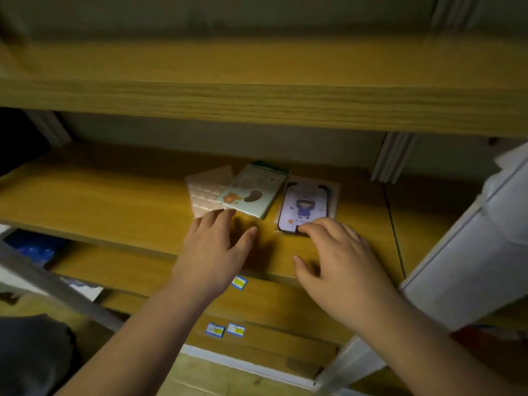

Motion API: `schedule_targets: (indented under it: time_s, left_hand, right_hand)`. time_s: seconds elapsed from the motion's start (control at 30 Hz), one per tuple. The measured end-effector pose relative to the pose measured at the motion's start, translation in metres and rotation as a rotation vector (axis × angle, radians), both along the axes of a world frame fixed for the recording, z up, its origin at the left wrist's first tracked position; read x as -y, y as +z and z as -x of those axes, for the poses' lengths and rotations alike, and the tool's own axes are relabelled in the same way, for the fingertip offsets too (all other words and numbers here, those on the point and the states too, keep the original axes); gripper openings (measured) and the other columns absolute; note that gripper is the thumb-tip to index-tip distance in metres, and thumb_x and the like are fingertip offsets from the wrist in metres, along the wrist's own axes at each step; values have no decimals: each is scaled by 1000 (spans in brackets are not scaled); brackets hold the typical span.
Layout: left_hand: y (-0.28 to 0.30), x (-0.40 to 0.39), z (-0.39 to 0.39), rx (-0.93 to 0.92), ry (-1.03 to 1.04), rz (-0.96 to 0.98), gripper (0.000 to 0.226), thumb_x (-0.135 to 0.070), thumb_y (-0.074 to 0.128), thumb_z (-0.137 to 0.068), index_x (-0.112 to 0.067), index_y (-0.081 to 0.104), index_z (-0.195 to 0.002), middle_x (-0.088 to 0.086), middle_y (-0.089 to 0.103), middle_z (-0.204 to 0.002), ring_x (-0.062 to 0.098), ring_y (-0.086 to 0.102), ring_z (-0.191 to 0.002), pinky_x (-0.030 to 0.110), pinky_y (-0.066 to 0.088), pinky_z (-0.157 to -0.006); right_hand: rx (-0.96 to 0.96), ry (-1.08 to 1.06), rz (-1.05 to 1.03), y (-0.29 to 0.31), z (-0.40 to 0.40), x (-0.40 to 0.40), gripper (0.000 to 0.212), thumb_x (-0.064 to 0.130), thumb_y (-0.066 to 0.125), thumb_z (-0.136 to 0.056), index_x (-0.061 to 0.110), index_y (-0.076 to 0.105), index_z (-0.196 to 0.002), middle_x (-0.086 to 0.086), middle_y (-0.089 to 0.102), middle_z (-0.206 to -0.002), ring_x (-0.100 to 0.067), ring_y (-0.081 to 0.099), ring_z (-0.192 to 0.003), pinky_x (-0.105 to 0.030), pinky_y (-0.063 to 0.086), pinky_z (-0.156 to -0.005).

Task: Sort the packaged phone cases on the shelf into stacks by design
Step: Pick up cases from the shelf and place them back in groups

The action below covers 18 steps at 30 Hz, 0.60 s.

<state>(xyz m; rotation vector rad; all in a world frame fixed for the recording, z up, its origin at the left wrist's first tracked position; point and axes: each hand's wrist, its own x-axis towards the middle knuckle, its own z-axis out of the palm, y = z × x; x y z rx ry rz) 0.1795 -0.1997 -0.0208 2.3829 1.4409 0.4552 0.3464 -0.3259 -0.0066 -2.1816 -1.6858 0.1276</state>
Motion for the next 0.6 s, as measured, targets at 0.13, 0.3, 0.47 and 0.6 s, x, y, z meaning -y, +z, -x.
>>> schedule_targets:
  time_s: [0.13, 0.3, 0.47, 0.6]
  left_hand:
    - [-4, -51, -21, -164, -7, -27, 75, -69, 38, -91, -19, 40, -147, 12, 45, -148, 35, 39, -134, 41, 32, -109]
    - [-5, -98, -42, -390, -41, -88, 90, -81, 29, -84, -21, 29, -151, 19, 38, -151, 41, 40, -133, 46, 34, -104]
    - [-10, -126, -45, -421, -122, -27, 96, -86, 27, -79, -29, 19, -156, 15, 18, -164, 41, 24, -145, 53, 23, -112]
    - [-5, -139, -38, -439, -163, -95, 82, -83, 24, -83, -29, 37, -145, 14, 44, -146, 38, 44, -128, 50, 36, -93]
  right_hand:
    - [3, -108, 15, 3, 7, -9, 49, 50, 50, -92, 36, 43, -139, 16, 46, -135, -7, 40, -128, -29, 32, -108]
    - [-30, -226, 45, 3, 17, -20, 54, 48, 50, -94, 37, 35, -145, 18, 37, -143, -2, 29, -133, -26, 28, -112]
    - [-24, -321, 57, 1, 32, -27, 56, 50, 51, -94, 36, 34, -145, 16, 35, -144, -3, 31, -131, -25, 34, -107]
    - [-16, -362, 67, 1, 43, -35, 55, 50, 52, -94, 34, 36, -145, 15, 37, -143, -2, 34, -128, -22, 36, -102]
